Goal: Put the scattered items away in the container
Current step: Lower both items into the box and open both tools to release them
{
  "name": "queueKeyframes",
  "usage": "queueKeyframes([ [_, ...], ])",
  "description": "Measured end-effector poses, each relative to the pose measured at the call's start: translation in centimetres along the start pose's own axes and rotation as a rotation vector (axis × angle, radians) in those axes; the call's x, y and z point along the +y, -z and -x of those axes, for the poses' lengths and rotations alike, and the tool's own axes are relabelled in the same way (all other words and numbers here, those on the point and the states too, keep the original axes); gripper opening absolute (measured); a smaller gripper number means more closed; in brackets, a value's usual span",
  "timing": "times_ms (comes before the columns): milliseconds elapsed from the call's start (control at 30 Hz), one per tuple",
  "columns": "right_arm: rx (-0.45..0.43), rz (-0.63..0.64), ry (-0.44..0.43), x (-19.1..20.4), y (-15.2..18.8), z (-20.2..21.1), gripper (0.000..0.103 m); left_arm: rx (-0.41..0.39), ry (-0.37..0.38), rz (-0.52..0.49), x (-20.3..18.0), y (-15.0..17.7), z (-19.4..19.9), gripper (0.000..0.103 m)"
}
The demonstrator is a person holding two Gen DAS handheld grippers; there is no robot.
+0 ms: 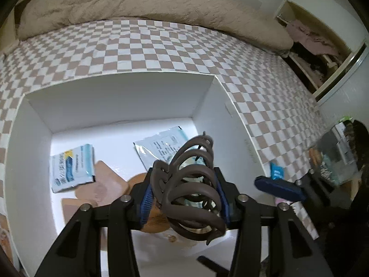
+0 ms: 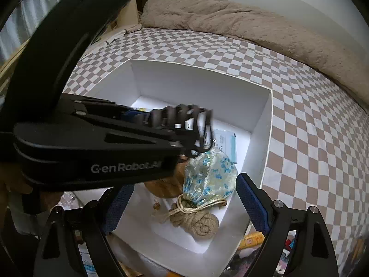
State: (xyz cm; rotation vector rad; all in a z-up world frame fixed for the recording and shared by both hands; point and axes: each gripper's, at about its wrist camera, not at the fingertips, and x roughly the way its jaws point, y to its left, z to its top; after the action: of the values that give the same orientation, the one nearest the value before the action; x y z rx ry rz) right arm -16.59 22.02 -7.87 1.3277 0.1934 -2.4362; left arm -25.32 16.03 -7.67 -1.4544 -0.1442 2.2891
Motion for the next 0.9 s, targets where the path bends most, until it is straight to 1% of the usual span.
queueKeyframes([
  [33, 0.000, 0.000, -0.002, 0.0, 0.0, 0.0, 0.090, -0.004, -0.013, 0.008, 0.1, 0.0, 0.1, 0.097],
  [67, -0.001, -0.002, -0.004, 0.0, 0.0, 0.0, 0.090, -0.017, -0.032, 0.014, 0.2, 0.0, 0.3, 0.099],
  [133, -0.003, -0.009, -0.010, -0.1, -0.1, 0.1, 0.090, -0.029, -0.057, 0.010, 0.3, 0.1, 0.7, 0.099],
  [500, -0.013, -0.029, -0.017, -0.1, -0.2, 0.7, 0.090, -0.048, -0.132, 0.001, 1.8, 1.0, 2.8, 0.099],
  [900, -0.023, -0.047, -0.012, 0.5, -0.3, 1.9, 0.090, -0.081, -0.158, -0.004, 2.5, 2.2, 5.6, 0.099],
])
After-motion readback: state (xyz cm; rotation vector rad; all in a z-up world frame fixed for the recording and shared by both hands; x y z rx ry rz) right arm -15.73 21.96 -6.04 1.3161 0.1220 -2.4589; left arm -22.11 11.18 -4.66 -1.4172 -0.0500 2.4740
